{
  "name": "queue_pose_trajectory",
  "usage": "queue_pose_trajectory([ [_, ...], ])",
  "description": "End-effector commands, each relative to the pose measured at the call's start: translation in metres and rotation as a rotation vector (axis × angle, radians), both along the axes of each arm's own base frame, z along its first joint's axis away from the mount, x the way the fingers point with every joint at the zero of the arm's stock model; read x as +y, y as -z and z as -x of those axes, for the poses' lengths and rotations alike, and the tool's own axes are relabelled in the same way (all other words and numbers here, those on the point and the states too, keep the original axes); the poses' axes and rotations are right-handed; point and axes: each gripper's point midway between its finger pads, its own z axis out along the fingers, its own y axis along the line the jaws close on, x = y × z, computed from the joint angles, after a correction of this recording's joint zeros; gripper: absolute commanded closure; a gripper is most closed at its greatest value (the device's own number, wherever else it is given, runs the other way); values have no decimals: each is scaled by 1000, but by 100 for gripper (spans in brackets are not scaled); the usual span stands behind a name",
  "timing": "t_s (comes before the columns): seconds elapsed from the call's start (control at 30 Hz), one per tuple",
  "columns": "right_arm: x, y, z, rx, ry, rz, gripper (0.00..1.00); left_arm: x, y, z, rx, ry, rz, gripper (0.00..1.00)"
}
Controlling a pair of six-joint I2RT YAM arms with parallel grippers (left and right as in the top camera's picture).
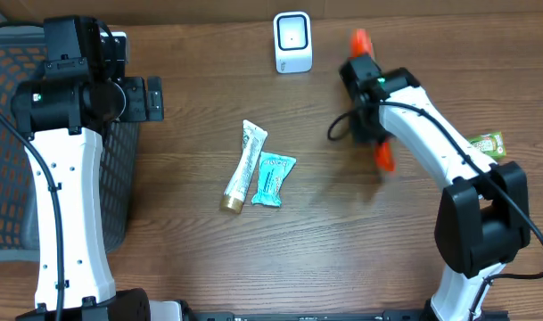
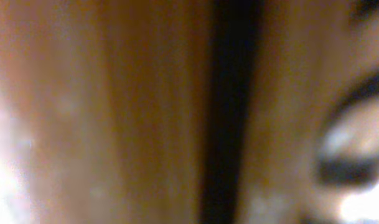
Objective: Scan the item barcode
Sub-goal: 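Carry the spaghetti pack to the barcode scanner with right gripper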
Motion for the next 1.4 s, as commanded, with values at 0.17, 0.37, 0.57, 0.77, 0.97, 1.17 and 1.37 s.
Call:
queue_pose_trajectory([
  [0.17,21,-124,-81,-504,-190,451,96,1,0,-3,-2,13,-1,1],
  [0.37,44,-161,-121,-671,-303,539,96,1,0,-3,-2,13,-1,1],
  [0.57,53,-165,-150,-729,-343,732,96,1,0,-3,-2,13,-1,1],
  [0.77,58,-133,-169,-699,-395,825,96,1,0,-3,-2,13,-1,0],
  [0.97,57,-91,-182,-679,-400,834,96,1,0,-3,-2,13,-1,1],
  [1.17,56,-75,-190,-726,-373,821,96,1,0,-3,-2,13,-1,0],
  [1.37,59,-61,-194,-729,-389,815,96,1,0,-3,-2,13,-1,0],
])
